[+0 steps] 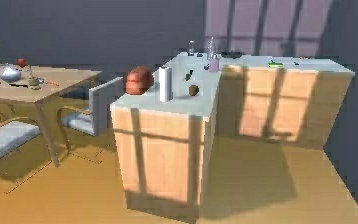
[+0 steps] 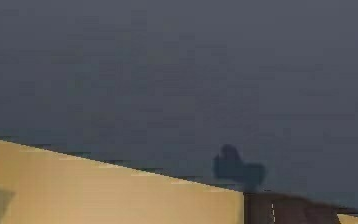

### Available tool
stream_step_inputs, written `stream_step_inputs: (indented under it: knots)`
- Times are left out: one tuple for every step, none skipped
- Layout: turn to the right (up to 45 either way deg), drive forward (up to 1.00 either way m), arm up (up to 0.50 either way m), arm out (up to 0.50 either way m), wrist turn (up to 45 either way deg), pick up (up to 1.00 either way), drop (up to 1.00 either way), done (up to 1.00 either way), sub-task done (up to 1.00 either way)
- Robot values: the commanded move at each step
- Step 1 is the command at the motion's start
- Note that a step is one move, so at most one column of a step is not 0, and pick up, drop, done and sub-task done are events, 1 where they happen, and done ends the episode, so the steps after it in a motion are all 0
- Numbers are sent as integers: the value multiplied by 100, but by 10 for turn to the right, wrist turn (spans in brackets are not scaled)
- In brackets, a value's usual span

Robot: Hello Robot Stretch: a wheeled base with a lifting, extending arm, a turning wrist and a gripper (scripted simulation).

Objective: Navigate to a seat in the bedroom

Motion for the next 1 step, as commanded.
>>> stream_step_inputs:
  knots:
    - [-450,0,0,0,0,0,0,0,0]
